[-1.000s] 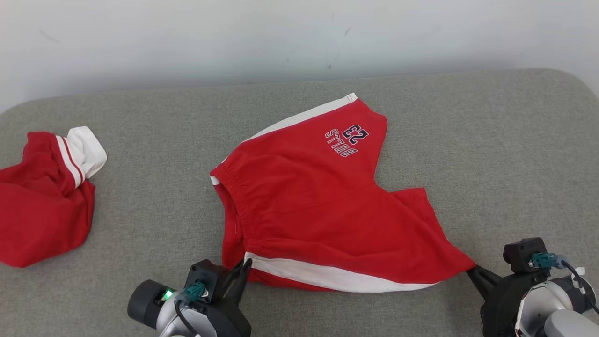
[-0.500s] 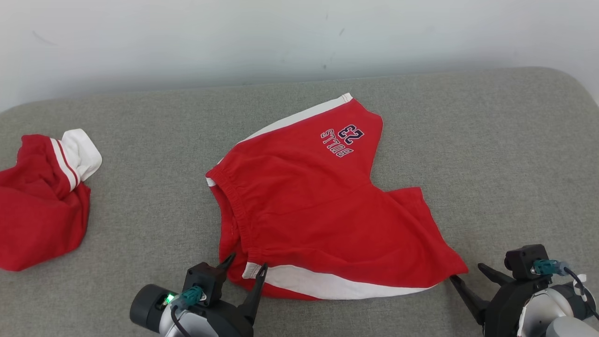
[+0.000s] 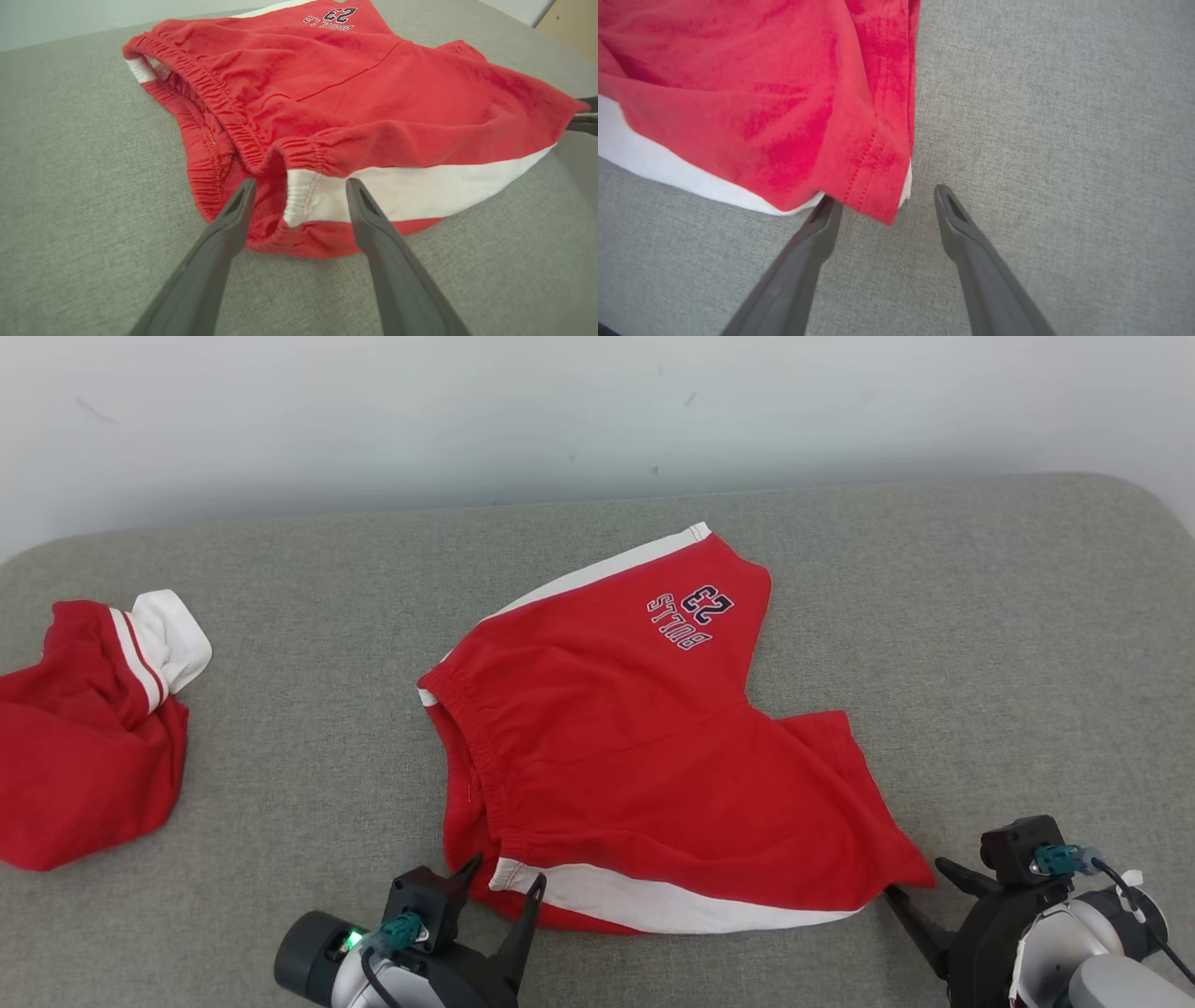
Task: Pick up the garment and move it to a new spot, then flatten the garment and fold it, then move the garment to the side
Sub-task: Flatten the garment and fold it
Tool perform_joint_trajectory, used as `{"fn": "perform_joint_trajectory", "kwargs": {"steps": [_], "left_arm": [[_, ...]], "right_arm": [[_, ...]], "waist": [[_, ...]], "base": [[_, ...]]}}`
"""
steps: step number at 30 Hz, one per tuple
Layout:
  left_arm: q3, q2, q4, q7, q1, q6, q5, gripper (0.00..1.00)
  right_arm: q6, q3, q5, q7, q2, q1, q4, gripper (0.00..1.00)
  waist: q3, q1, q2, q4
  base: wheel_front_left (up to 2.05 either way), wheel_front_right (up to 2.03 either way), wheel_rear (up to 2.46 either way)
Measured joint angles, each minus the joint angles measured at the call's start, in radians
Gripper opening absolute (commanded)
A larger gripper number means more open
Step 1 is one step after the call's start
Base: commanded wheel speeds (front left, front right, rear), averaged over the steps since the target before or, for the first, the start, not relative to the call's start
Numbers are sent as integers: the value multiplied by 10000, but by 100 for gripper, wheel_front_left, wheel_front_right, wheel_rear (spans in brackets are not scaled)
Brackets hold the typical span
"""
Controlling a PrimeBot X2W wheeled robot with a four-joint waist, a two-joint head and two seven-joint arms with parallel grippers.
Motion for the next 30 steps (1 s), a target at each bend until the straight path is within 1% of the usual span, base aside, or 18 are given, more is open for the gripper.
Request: {"fn": "perform_joint_trajectory", "kwargs": {"steps": [1, 2, 3, 4, 6, 12, 18, 21, 25, 27, 28, 30], "left_arm": [[-8, -42, 73, 13, -3, 0, -15, 100], [-36, -56, 134, 46, -4, -23, -15, 66], [-33, -63, 178, 46, -3, -81, -36, 29], [-35, -75, 211, 48, -8, -82, -75, 0], [-69, -92, 336, 105, -15, -174, -86, 0], [-40, -109, 420, 100, -26, -165, -84, 0], [290, 81, 324, -146, -41, -71, -84, 0], [372, 232, 178, -196, -60, -69, -84, 0], [382, 140, 10, -236, -107, -105, -203, 0], [424, 81, -61, -234, -224, -303, -391, 0], [508, 31, -150, -222, -313, -470, -545, 0], [757, -123, -236, -40, -642, -978, -1256, 0]], "right_arm": [[2, 2, 0, 0, 23, -21, 23, 45], [6, 19, -8, 0, 44, -32, 56, 5], [50, 54, -42, 2, 50, -37, 94, 0], [77, 84, -59, 0, 63, -48, 140, 0], [81, 163, -105, 2, 77, -143, 272, 0], [167, 125, -165, -102, 73, -194, 378, 0], [259, -272, 65, -378, -15, -193, 324, 0], [408, -405, 194, -426, -219, -193, 244, 0], [640, -431, 493, -324, -221, -198, 58, 0], [788, -426, 819, -115, -100, -333, -33, 0], [849, -445, 1016, 33, 0, -488, -50, 0], [970, -382, 1289, 506, 123, -1057, -77, 0]], "waist": [[3, 0, 0, 6], [8, 0, 0, 11], [14, 0, 0, 16], [20, 0, 0, 21], [36, 0, 0, 32], [73, 1, 0, 62], [59, 0, 0, 63], [44, 0, 0, 77], [74, 0, 0, 141], [143, 0, 0, 171], [187, 0, 1, 185], [306, 0, 0, 211]], "base": [[0, 0, 0], [0, 0, 0], [0, 0, 0], [0, 0, 0], [0, 0, 0], [0, 0, 0], [0, 0, 0], [0, 0, 0], [0, 0, 0], [0, 0, 0], [0, 0, 0], [0, 0, 0]]}}
